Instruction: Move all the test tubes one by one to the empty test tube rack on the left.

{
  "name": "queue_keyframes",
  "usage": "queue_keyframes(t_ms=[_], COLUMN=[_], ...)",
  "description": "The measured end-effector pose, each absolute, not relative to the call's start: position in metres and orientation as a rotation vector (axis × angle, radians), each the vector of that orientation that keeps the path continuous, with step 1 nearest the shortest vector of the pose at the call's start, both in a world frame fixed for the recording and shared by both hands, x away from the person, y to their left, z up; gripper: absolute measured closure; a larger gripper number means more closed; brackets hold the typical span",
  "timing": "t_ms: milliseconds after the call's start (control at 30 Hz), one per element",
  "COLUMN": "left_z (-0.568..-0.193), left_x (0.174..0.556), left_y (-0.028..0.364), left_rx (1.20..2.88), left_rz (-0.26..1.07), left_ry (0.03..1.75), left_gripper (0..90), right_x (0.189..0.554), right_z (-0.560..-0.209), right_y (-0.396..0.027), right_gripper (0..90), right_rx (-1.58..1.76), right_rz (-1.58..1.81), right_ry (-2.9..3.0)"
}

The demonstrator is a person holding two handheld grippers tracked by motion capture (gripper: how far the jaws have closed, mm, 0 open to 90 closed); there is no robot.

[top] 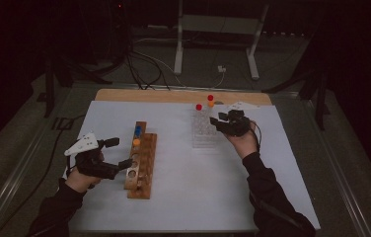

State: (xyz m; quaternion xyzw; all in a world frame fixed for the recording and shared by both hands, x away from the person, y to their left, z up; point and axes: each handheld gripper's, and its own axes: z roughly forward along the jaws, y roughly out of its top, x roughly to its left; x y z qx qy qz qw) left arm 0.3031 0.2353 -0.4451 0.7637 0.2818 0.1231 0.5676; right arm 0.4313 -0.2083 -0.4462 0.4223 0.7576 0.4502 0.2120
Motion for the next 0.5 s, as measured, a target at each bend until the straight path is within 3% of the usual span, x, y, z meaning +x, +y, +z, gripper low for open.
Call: queue_keyframes(t_ms=[500], left_z=[-0.442], left_x=[0.3], left_y=[0.238], left_rx=[1.788], left_rz=[0.298], left_ry=[0.66], left_gripper=[3.9], right_x=[0.472], right_z=[-0.463], right_y=[-0.197], right_gripper=[66.8], right_rx=[1.187], right_rz=[1.137], right_ry=[2.099])
